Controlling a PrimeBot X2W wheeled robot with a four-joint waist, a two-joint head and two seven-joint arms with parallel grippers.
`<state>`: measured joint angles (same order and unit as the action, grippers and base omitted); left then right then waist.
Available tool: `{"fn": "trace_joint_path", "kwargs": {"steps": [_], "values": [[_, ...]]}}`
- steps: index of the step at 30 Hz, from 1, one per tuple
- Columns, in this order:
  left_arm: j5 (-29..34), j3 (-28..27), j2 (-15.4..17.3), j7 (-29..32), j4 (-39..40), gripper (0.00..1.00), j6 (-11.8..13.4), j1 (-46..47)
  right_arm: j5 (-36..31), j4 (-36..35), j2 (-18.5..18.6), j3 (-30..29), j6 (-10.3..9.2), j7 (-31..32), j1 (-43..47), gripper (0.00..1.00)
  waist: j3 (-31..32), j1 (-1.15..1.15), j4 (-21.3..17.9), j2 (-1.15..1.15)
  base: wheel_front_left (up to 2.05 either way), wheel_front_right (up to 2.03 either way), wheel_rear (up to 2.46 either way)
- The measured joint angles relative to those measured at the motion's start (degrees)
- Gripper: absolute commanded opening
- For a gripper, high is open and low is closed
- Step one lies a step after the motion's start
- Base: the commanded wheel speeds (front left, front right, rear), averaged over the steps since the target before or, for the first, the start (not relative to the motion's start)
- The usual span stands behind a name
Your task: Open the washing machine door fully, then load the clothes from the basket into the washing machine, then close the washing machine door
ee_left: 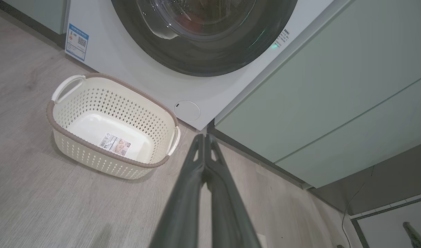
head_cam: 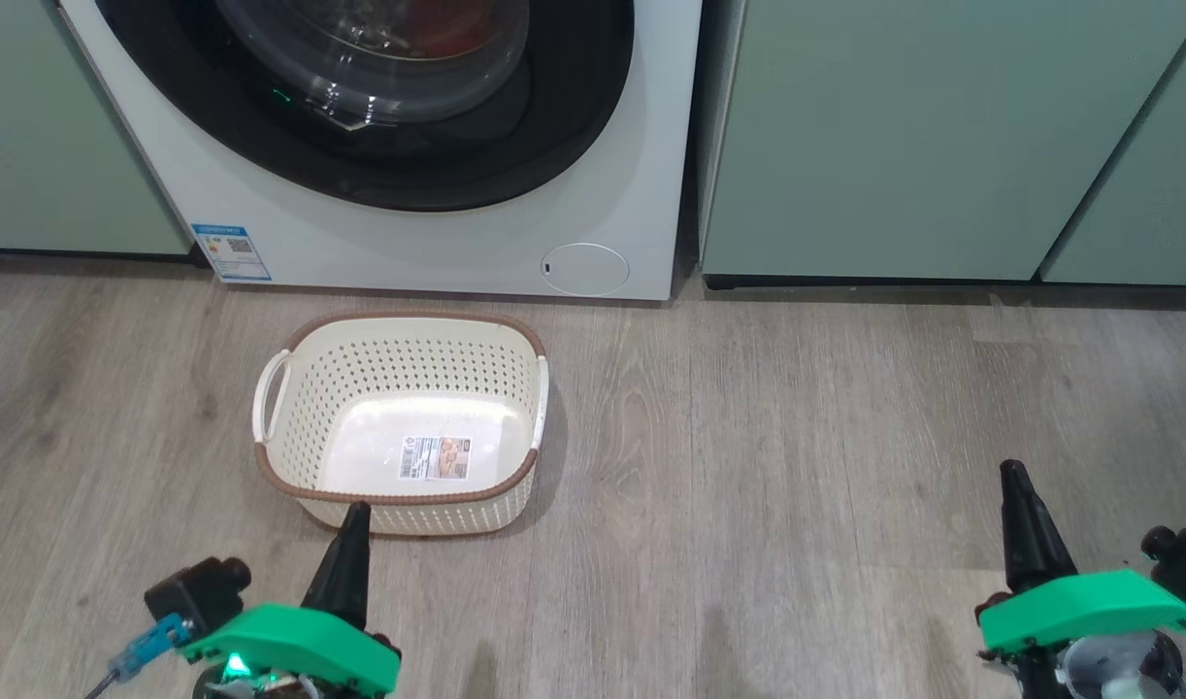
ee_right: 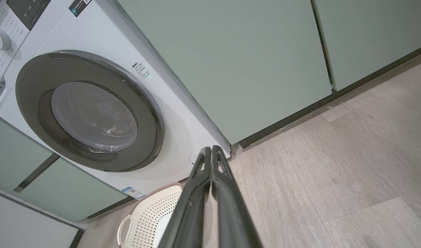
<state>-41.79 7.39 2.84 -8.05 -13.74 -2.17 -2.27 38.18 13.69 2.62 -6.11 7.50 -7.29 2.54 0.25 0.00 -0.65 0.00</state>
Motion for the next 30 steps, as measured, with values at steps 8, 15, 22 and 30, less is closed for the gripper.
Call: {"fn": "trace_joint_path", "kwargs": {"steps": [8, 15, 22, 30], "values": [[-4.5, -0.6, 0.1, 1.2, -0.1, 0.0, -0.2, 0.2, 4.7, 0.2, 0.0, -0.1, 0.0, 1.3, -1.0, 0.0, 0.0, 0.0, 0.1, 0.0, 0.0, 0.0, 0.0], [-9.1, -1.7, 0.2, 2.3, -0.2, 0.0, -0.7, 0.6, 9.4, 0.4, 0.0, -0.4, 0.0, 2.5, -1.0, 0.0, -0.1, 0.0, 0.1, 0.0, 0.0, 0.0, 0.0], [-13.6, -2.2, 0.2, 3.5, -0.4, 0.0, -1.2, 1.4, 14.0, 0.5, 0.0, -0.5, 0.0, 3.6, -1.5, 0.0, -0.1, 0.0, 0.2, 0.0, 0.0, 0.0, 0.0], [-18.7, -3.5, 0.2, 4.5, -0.6, 0.0, -1.7, 1.7, 19.4, 0.8, 0.0, -0.7, 0.0, 4.8, -2.3, 0.0, -0.2, 0.0, 0.2, 0.0, 0.0, 0.0, 0.0]]}}
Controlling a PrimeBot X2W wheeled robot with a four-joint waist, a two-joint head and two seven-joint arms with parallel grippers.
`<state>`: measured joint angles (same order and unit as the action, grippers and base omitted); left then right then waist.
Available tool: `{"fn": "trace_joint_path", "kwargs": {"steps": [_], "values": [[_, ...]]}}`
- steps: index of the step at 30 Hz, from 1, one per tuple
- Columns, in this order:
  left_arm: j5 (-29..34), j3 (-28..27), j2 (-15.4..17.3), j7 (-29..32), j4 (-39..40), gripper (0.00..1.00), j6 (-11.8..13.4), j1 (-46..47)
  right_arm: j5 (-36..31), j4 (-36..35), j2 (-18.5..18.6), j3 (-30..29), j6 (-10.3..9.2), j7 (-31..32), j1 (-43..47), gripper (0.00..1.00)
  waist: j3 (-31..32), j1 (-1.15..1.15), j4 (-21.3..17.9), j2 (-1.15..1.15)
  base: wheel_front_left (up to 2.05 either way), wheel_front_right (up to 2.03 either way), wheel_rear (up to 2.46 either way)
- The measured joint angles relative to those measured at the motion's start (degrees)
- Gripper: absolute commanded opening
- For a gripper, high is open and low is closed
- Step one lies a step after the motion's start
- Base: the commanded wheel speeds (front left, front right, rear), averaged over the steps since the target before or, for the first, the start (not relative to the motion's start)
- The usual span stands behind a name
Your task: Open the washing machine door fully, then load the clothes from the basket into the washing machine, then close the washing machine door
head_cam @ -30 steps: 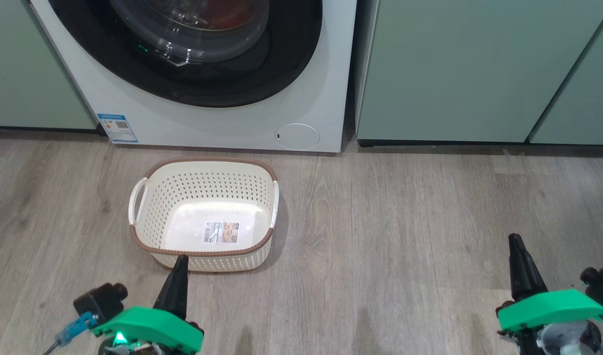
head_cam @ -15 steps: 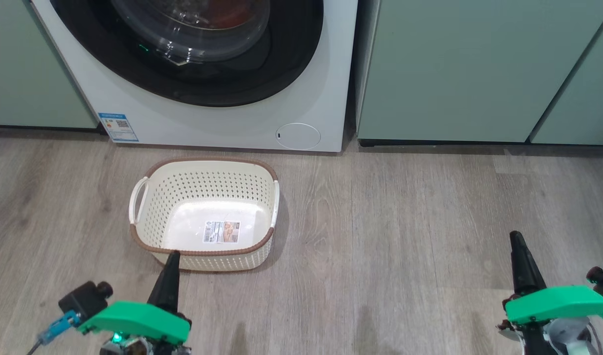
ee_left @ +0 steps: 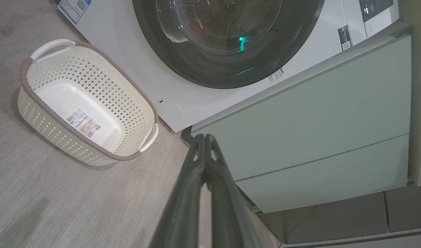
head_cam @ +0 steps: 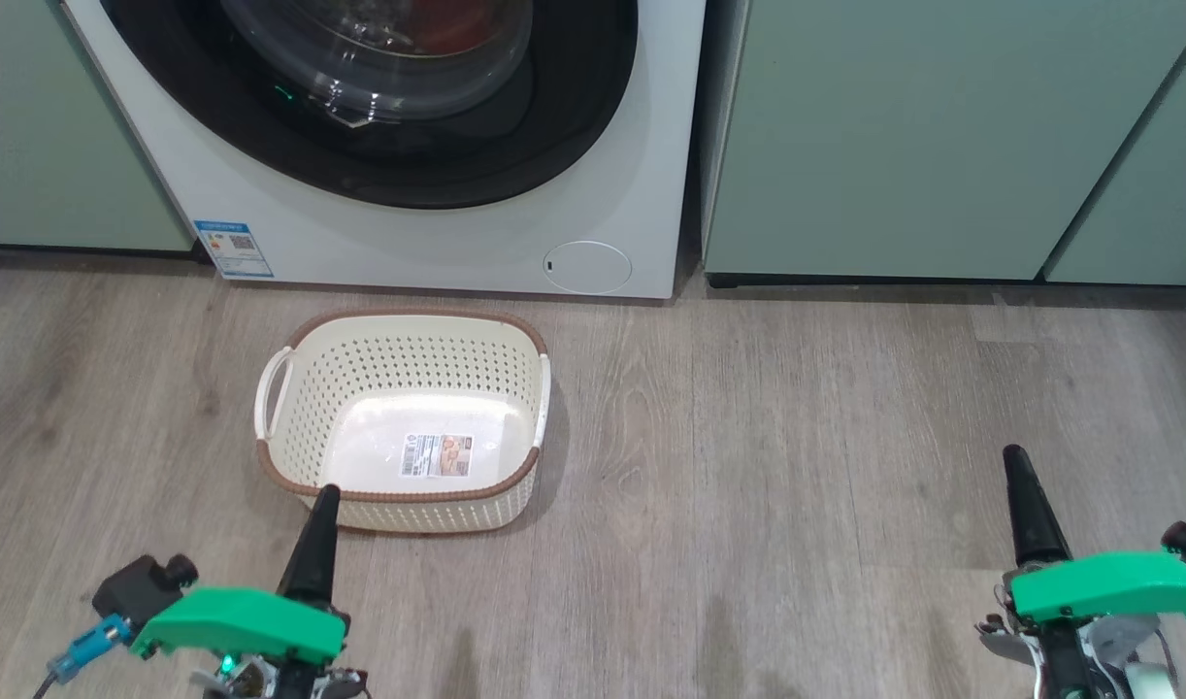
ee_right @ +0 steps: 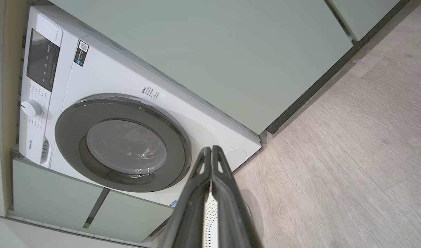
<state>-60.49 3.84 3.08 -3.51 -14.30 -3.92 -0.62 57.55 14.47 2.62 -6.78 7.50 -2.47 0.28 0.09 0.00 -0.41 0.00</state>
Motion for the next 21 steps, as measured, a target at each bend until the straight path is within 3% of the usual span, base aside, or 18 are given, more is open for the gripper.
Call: {"fn": "trace_joint_path", "kwargs": {"steps": [21], "values": [[-14.0, -2.5, 0.1, 3.5, -0.6, 0.0, -1.2, 1.6, 14.6, 0.6, 0.0, -0.3, -0.01, 3.7, -1.2, 0.0, -0.1, 0.0, 0.2, 0.0, 0.0, 0.0, 0.0]]}}
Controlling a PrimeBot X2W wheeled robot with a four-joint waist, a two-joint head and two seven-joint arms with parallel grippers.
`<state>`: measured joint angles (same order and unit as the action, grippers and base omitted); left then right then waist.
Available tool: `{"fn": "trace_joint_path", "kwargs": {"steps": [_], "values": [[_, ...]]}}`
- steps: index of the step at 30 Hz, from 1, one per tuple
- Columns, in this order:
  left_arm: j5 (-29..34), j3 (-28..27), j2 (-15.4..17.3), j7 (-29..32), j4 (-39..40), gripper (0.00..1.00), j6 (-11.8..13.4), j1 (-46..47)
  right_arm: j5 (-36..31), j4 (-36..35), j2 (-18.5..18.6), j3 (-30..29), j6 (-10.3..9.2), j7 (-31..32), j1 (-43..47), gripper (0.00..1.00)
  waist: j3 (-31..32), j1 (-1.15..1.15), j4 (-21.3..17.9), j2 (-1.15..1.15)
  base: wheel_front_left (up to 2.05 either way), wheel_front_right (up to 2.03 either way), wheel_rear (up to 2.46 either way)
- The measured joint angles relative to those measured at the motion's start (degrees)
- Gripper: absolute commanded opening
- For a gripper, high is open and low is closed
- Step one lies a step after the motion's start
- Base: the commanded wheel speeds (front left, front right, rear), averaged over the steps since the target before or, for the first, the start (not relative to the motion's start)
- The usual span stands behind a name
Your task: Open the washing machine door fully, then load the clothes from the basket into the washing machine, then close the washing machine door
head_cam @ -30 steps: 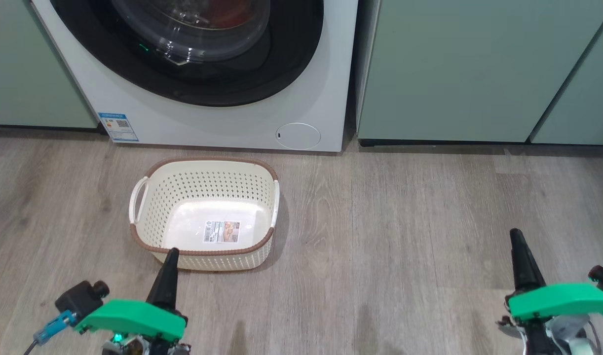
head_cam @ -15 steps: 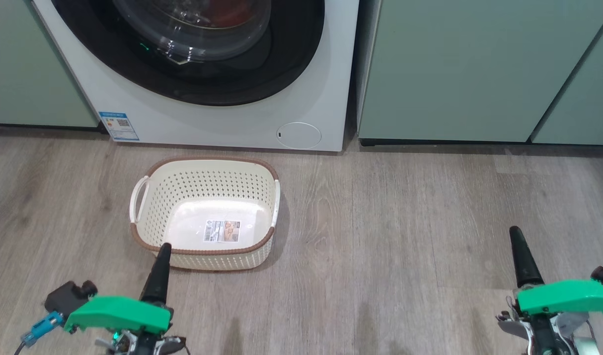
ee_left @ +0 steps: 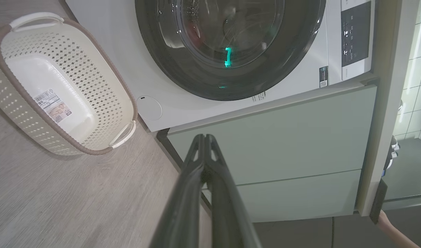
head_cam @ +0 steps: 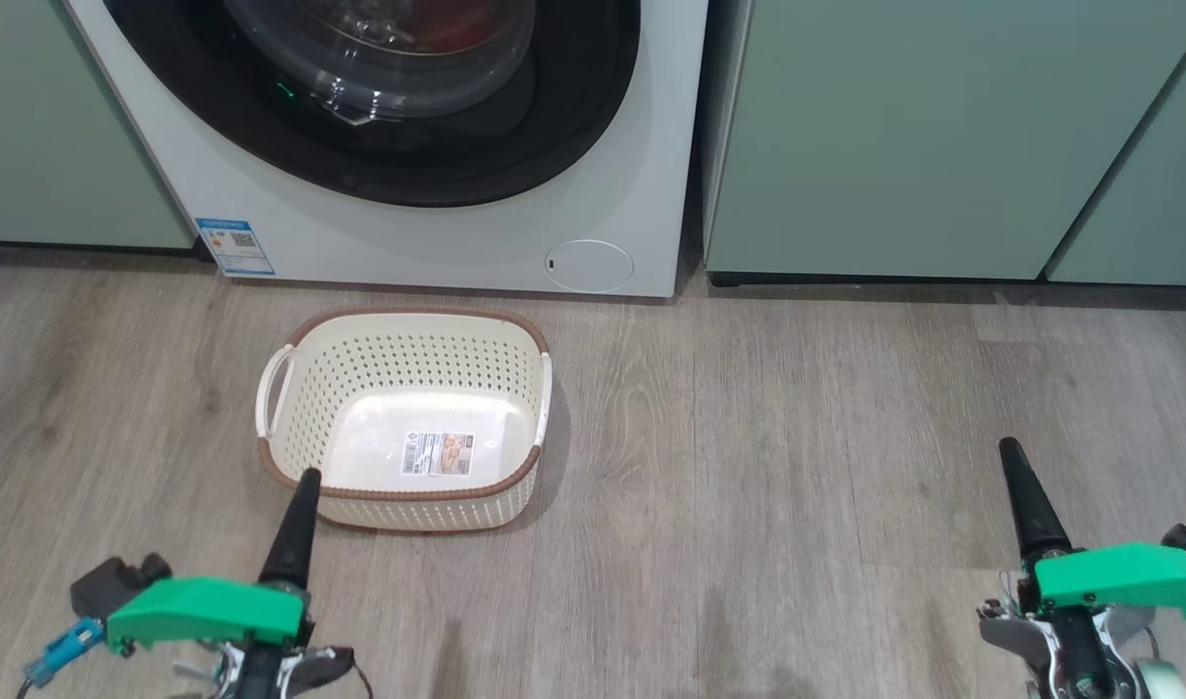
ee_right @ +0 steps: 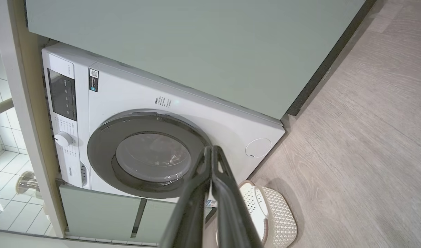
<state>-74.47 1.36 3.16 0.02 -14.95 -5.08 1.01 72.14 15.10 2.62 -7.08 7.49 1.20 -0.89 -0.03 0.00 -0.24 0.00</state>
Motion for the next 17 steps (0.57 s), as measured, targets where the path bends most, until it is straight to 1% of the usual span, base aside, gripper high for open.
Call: {"fn": "trace_joint_path", "kwargs": {"steps": [17], "values": [[-10.1, -2.2, 0.0, 2.5, -0.4, 0.0, -1.3, 1.0, 10.6, 0.4, 0.0, -0.2, 0.0, 2.8, -1.1, 0.0, -0.1, 0.0, 0.1, 0.0, 0.0, 0.0, 0.0]]}}
